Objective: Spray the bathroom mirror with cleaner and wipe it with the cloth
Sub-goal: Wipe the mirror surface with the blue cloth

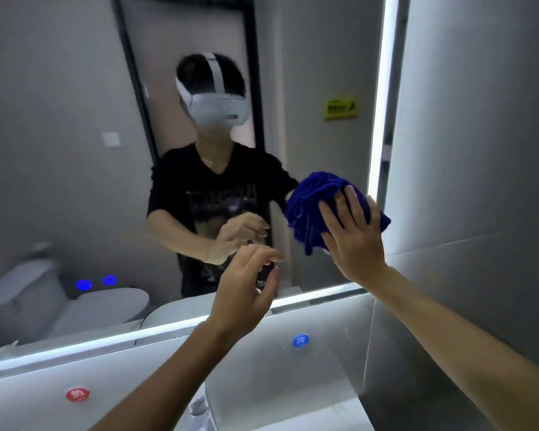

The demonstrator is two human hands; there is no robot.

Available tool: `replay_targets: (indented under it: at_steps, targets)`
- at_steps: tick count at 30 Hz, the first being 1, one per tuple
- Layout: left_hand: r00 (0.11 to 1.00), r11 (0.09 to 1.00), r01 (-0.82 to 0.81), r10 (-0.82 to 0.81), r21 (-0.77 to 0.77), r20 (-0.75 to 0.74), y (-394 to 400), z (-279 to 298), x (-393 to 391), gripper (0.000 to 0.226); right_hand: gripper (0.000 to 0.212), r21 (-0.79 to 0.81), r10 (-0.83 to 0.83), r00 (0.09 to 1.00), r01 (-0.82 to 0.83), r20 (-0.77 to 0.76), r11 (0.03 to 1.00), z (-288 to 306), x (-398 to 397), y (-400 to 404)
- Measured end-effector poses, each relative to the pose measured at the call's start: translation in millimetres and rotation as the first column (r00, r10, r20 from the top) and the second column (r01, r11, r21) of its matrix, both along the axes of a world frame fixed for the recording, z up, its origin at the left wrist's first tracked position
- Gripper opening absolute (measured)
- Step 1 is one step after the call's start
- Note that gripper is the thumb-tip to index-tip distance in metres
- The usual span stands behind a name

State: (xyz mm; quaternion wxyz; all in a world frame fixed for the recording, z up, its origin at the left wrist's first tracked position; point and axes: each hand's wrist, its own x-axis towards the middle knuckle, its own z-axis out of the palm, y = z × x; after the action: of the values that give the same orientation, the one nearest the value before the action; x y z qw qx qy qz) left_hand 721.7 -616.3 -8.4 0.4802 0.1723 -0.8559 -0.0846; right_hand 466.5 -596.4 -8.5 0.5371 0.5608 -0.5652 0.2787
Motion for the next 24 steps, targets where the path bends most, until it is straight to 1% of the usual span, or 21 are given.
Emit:
replay_targets:
  at_steps: [3, 6, 9, 11, 13, 15, 17, 19, 20, 21, 22, 23, 24]
  targets:
    - [1.0, 0.999, 0.005, -0.006, -0.042, -0.018, -2, 18, 13, 0.015, 0.056, -0.042, -0.011, 1.0, 0.012, 0.009, 0.999, 84, 29, -14]
    - [0.998, 0.987, 0.003, -0.012, -0.162, -0.058, 1, 49, 25, 0.014, 0.056, -0.108, -0.02, 0.994, 0.031, 0.105, 0.994, 157, 74, -28]
    - [0.99, 0.957, -0.007, -0.035, -0.291, -0.138, 6, 97, 42, 0.016, 0.057, -0.128, 0.016, 0.978, 0.011, 0.21, 0.992, 197, 127, -41]
    - [0.976, 0.945, -0.032, -0.041, -0.327, -0.214, 7, 133, 55, 0.019, 0.058, -0.144, 0.03, 0.961, 0.011, 0.276, 0.99, 206, 157, -48]
    - [0.955, 0.95, -0.07, -0.024, -0.304, -0.296, 3, 164, 67, 0.021, 0.059, -0.14, 0.073, 0.942, -0.028, 0.327, 0.99, 204, 185, -52]
    - [0.936, 0.966, -0.098, 0.007, -0.238, -0.353, -1, 181, 74, 0.022, 0.062, -0.07, 0.113, 0.942, -0.095, 0.316, 0.993, 195, 209, -53]
    - [0.93, 0.983, -0.115, 0.056, -0.144, -0.363, -3, 184, 77, 0.025, 0.065, 0.016, 0.131, 0.953, -0.141, 0.273, 0.99, 186, 230, -51]
    - [0.925, 0.989, -0.136, 0.105, -0.059, -0.365, -7, 175, 78, 0.032, 0.064, 0.033, 0.186, 0.952, -0.199, 0.243, 0.979, 185, 239, -46]
    - [0.921, 0.992, -0.123, 0.113, -0.005, -0.373, -10, 171, 79, 0.038, 0.062, 0.031, 0.263, 0.931, -0.28, 0.252, 0.96, 187, 239, -43]
    - [0.92, 0.994, -0.098, 0.109, 0.049, -0.377, -14, 167, 80, 0.044, 0.058, 0.012, 0.373, 0.883, -0.393, 0.284, 0.92, 190, 235, -41]
    - [0.924, 0.993, -0.084, 0.108, 0.081, -0.366, -18, 164, 79, 0.049, 0.055, -0.018, 0.484, 0.814, -0.506, 0.322, 0.862, 193, 229, -39]
    - [0.935, 0.992, -0.09, 0.114, 0.087, -0.335, -21, 162, 77, 0.054, 0.052, -0.042, 0.561, 0.75, -0.586, 0.35, 0.809, 196, 224, -35]
    - [0.949, 0.991, -0.106, 0.125, 0.08, -0.29, -23, 161, 73, 0.057, 0.048, -0.046, 0.596, 0.712, -0.627, 0.371, 0.778, 199, 220, -30]
